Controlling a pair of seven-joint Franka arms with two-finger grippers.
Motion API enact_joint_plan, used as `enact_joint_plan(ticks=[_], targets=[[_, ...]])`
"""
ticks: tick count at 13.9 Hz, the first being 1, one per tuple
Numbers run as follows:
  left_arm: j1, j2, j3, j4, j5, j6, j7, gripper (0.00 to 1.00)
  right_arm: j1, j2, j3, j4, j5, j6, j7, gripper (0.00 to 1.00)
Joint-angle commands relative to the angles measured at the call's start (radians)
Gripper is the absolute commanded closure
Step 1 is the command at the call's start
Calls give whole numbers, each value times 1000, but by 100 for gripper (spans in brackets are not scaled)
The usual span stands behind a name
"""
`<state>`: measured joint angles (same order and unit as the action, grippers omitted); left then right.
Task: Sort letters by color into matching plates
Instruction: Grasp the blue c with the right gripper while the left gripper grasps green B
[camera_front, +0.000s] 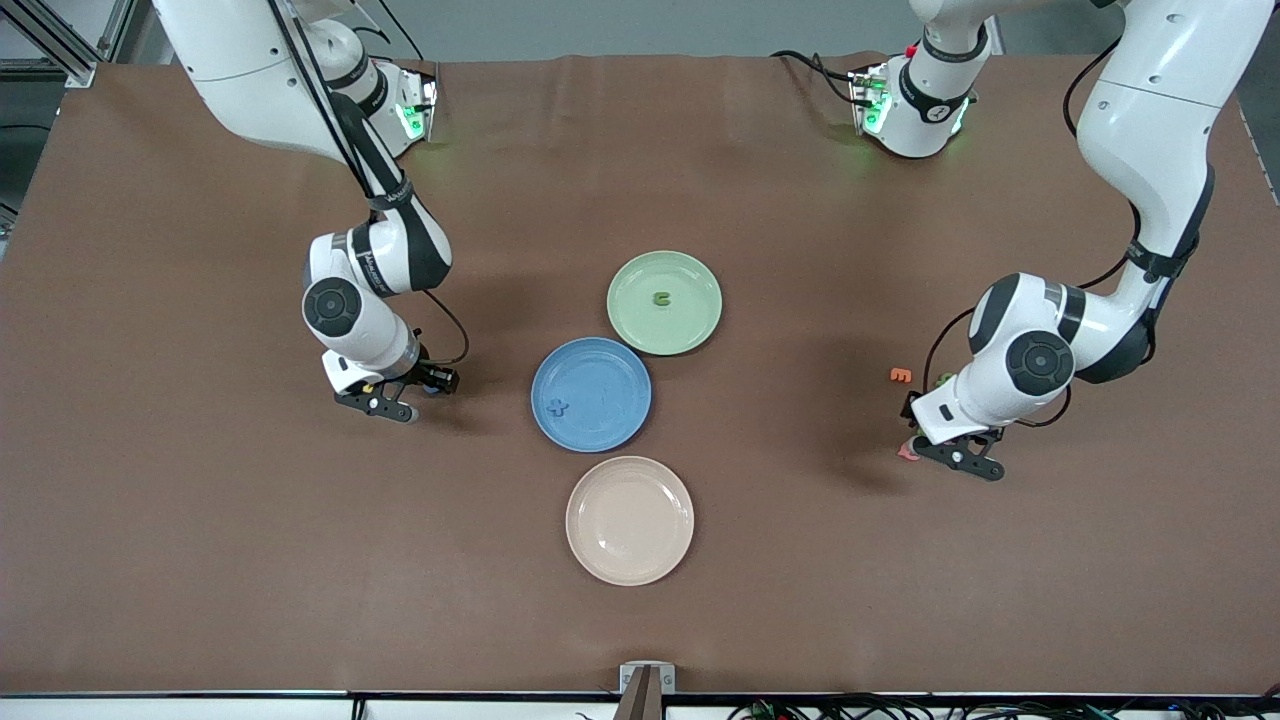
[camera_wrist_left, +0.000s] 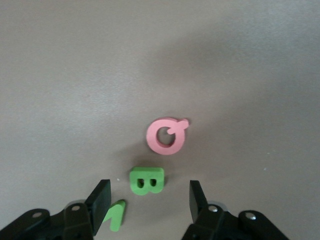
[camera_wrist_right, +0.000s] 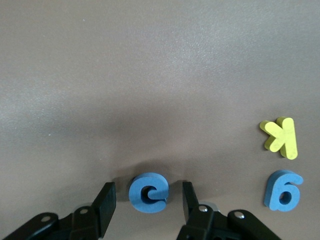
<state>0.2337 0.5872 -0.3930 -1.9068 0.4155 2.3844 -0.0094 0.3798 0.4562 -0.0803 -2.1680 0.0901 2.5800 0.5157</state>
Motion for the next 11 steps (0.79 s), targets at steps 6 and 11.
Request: enact_joint_plan(ticks=[6, 11], targets=[[55, 26, -15, -34, 8, 75, 29, 31, -1, 2, 5, -4, -15, 9, -2, 90], [55, 37, -15, -32, 8, 88, 29, 33, 5, -5, 13, 104, -9, -143, 50, 98]])
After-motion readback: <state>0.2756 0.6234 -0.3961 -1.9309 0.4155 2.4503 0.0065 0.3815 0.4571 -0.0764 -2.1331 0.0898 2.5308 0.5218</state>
